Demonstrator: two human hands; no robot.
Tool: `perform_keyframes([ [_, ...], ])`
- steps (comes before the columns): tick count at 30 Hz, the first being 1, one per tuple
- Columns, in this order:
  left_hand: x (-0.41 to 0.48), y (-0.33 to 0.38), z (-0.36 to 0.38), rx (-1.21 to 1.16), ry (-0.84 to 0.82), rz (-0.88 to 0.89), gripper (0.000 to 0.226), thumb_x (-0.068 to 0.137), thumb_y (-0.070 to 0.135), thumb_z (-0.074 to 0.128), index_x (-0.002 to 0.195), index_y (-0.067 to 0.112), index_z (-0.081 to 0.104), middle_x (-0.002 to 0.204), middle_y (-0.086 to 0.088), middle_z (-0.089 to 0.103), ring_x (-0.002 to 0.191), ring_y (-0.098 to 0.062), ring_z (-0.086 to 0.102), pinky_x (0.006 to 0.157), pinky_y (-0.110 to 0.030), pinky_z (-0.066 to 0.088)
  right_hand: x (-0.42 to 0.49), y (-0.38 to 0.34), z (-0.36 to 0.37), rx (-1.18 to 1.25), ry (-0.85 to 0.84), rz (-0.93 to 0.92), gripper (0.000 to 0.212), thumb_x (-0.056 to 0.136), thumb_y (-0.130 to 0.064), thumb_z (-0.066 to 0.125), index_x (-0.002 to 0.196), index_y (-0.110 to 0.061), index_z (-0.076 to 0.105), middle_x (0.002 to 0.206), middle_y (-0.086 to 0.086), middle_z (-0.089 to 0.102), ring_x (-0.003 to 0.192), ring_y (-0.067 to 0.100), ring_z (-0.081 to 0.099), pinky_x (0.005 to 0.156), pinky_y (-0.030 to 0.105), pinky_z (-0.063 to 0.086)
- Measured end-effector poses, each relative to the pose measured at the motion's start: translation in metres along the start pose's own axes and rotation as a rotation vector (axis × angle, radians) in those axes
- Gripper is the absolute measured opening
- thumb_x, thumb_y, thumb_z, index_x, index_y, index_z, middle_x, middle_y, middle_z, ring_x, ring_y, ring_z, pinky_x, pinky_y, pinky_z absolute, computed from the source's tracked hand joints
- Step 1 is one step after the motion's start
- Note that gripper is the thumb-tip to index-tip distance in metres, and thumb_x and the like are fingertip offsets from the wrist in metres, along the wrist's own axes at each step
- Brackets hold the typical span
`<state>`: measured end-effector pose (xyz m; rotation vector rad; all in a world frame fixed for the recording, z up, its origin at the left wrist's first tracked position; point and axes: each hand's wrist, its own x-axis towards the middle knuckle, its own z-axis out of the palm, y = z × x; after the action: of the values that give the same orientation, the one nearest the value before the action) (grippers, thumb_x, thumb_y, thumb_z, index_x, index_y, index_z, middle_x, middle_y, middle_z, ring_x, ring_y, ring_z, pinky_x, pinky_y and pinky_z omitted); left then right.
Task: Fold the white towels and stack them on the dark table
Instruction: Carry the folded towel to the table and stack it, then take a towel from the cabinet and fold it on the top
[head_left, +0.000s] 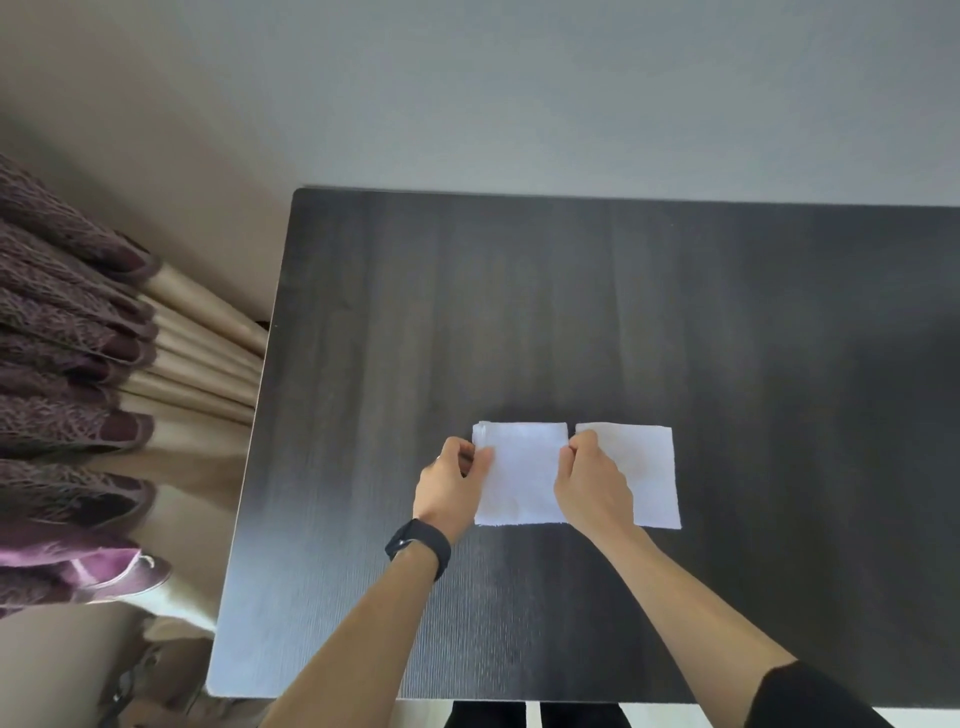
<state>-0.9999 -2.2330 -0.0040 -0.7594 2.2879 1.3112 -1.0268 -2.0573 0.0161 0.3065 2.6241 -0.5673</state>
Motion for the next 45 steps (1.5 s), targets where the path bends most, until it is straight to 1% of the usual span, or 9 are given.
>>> perform_keyframes([
  [10,-0.002,-0.001,0.003,0.139,0.061,0.036,0.032,0.093,0.058,0.052,0.106,0.028,0.049,0.103,0.011,0.06,0.086,-0.01,0.061,0.074,-0.04,0.058,-0.002,0.005,0.011,-0.027,0.09,-0.035,0.025,0.105,-0.028,0.03,0.114,-0.01,0.045,0.096,0.002,0.059,0.068,0.021,0.051,0.062,0.031,0.035],
  [14,-0.011,-0.013,0.008,0.456,0.289,0.479,0.05,0.094,0.046,0.055,0.135,0.019,0.048,0.138,-0.001,0.049,0.116,-0.022,0.054,0.09,-0.039,0.051,-0.013,0.01,0.014,-0.038,0.251,-0.186,0.03,0.1,-0.025,0.049,0.123,-0.006,0.053,0.12,0.009,0.055,0.089,0.029,0.059,0.064,0.033,0.048],
  [17,-0.006,-0.021,0.015,0.716,0.219,0.66,0.065,0.097,0.047,0.044,0.154,0.017,0.031,0.161,-0.003,0.027,0.147,-0.022,0.028,0.116,-0.046,0.027,-0.016,0.019,0.024,-0.144,0.318,-0.379,0.039,0.1,-0.023,0.044,0.134,-0.006,0.051,0.142,0.011,0.049,0.126,0.031,0.05,0.095,0.042,0.051],
  [23,0.004,-0.029,0.025,0.805,0.143,0.525,0.064,0.102,0.048,0.03,0.159,0.022,0.013,0.166,0.007,0.005,0.153,-0.015,0.005,0.122,-0.051,0.012,-0.002,0.03,0.044,-0.345,0.122,-0.443,0.061,0.104,-0.036,0.003,0.157,-0.01,0.02,0.164,0.007,0.018,0.152,0.025,0.015,0.119,0.056,0.018],
  [27,0.005,-0.029,0.029,0.823,0.145,0.466,0.065,0.102,0.051,0.027,0.159,0.024,0.01,0.166,0.008,0.005,0.152,-0.014,0.006,0.12,-0.05,0.008,0.003,0.038,0.049,-0.357,0.105,-0.461,0.06,0.104,-0.036,0.01,0.157,-0.01,0.019,0.165,0.005,0.015,0.152,0.023,0.014,0.119,0.057,0.017],
  [31,-0.003,-0.019,0.023,0.892,0.091,0.41,0.065,0.099,0.049,0.031,0.156,0.019,0.024,0.164,0.002,0.02,0.148,-0.02,0.028,0.115,-0.055,0.03,0.0,0.031,0.035,-0.386,0.022,-0.453,0.061,0.102,-0.038,0.015,0.154,-0.011,0.03,0.163,0.006,0.025,0.151,0.026,0.019,0.118,0.058,0.016],
  [35,-0.019,0.021,0.016,0.995,0.061,0.355,0.064,0.091,0.046,0.035,0.145,0.015,0.049,0.158,-0.002,0.035,0.138,-0.025,0.045,0.109,-0.057,0.032,-0.02,0.025,-0.015,-0.305,0.007,-0.412,0.069,0.103,-0.045,0.0,0.143,-0.022,0.052,0.153,0.005,0.045,0.143,0.031,0.037,0.112,0.058,0.023],
  [38,-0.038,0.082,0.013,1.041,-0.005,0.383,0.061,0.099,0.045,0.037,0.155,0.022,0.029,0.165,-0.005,0.015,0.152,-0.024,0.014,0.119,-0.055,0.013,-0.038,0.038,-0.069,-0.242,0.082,-0.39,0.066,0.103,-0.046,0.003,0.135,-0.029,0.058,0.143,-0.001,0.056,0.138,0.028,0.046,0.109,0.054,0.038],
  [45,-0.095,0.265,0.057,0.901,-0.083,0.824,0.052,0.1,0.04,0.041,0.15,0.029,0.032,0.162,0.0,0.023,0.151,-0.022,0.01,0.122,-0.051,0.006,-0.091,0.101,-0.236,-0.075,0.472,-0.238,0.061,0.093,-0.057,0.02,0.14,-0.034,0.052,0.149,-0.009,0.048,0.15,0.018,0.021,0.122,0.047,0.02],
])
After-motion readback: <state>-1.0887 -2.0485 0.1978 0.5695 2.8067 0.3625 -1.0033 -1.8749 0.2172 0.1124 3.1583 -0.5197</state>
